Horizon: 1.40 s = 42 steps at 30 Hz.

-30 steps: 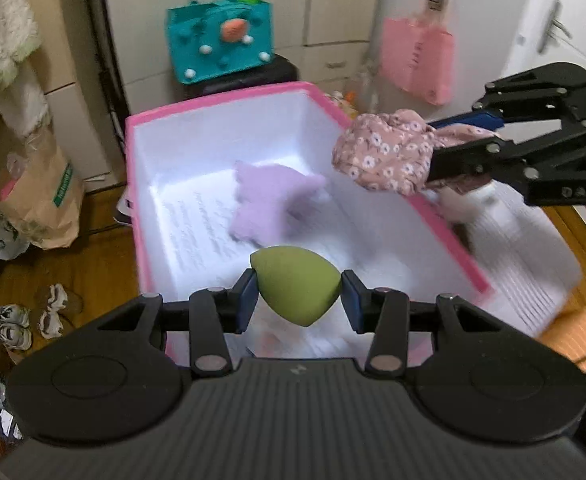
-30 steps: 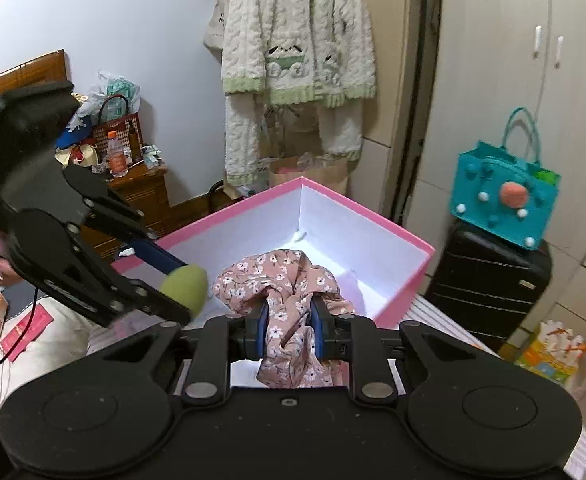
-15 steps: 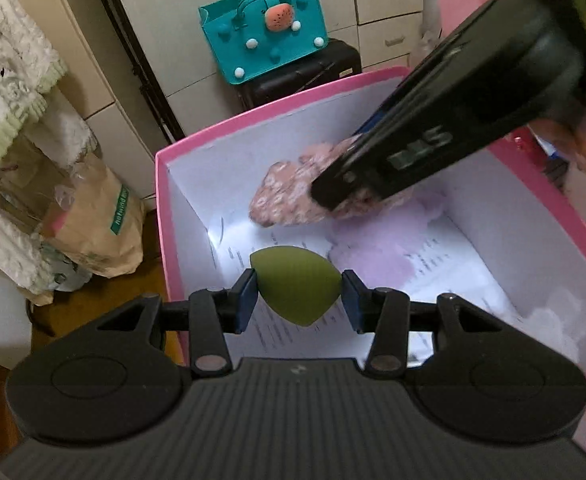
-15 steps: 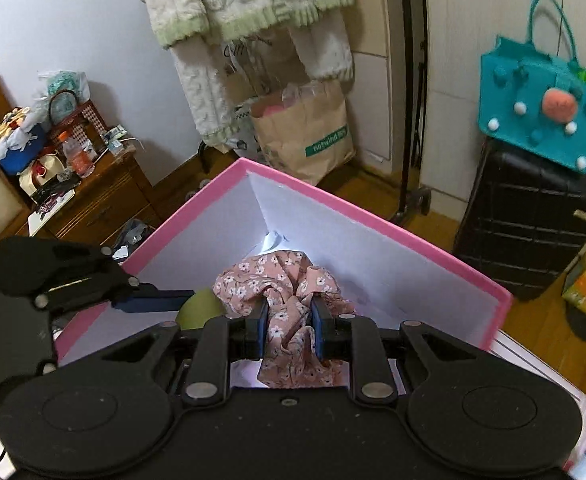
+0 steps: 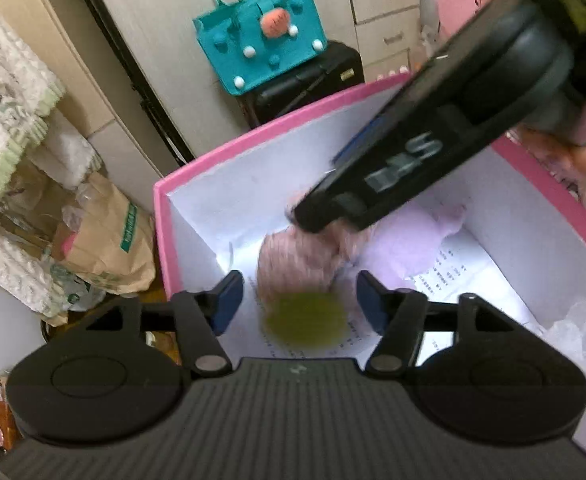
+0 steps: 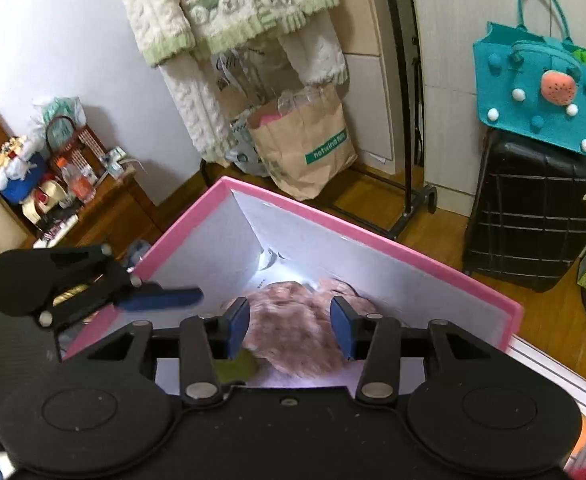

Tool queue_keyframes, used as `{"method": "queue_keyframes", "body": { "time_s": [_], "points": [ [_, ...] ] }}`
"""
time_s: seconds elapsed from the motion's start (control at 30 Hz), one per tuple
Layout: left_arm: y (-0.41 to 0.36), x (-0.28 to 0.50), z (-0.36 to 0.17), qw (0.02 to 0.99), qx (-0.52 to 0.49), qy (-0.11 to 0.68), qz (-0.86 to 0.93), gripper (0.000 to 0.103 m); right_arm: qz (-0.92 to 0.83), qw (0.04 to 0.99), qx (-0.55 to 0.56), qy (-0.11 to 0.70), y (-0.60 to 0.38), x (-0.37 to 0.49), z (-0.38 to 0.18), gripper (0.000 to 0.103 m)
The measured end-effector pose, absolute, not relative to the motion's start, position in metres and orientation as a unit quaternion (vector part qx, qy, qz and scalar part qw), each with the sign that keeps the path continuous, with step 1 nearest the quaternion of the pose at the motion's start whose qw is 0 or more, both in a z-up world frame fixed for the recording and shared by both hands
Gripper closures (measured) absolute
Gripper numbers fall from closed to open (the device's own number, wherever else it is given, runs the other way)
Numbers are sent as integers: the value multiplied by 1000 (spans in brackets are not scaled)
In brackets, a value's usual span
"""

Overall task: Organize soft objects
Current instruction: 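Open the left tool releasing the sponge while the right tool drops the cloth into the box, then move both tools back to the white-and-brown plush toy on the table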

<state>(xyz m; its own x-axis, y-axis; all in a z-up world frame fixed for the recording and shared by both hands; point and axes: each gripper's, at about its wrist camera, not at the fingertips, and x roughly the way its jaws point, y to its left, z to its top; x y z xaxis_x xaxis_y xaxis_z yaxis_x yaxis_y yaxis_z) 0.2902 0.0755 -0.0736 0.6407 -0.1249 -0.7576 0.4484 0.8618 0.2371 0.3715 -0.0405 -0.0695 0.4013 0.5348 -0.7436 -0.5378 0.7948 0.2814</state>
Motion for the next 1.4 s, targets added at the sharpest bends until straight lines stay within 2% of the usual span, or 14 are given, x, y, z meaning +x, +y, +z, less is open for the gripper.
{"method": "queue_keyframes", "body": {
  "time_s": [0.07, 0.43, 1.13, 1.23, 1.33, 1.4],
  "points": [
    [79, 282, -68, 887, 209, 378, -166, 33, 322, 842, -4, 433, -47, 361, -62, 52],
    [108, 225, -28, 899, 130, 382, -170, 30, 329, 855, -48, 398, -71, 286, -27, 51],
    [87, 111, 26, 890, 130, 395, -186, 24, 345, 865, -88, 354, -95, 174, 29, 48],
    [79, 96, 30, 890, 138, 390, -192, 22, 343, 868, -91, 348, -100, 163, 34, 46],
    [70, 83, 32, 889, 150, 384, -199, 21, 339, 868, -87, 351, -108, 151, 39, 37],
    [65, 75, 33, 887, 160, 382, -203, 21, 337, 869, -88, 351, -113, 143, 41, 37]
  ]
}}
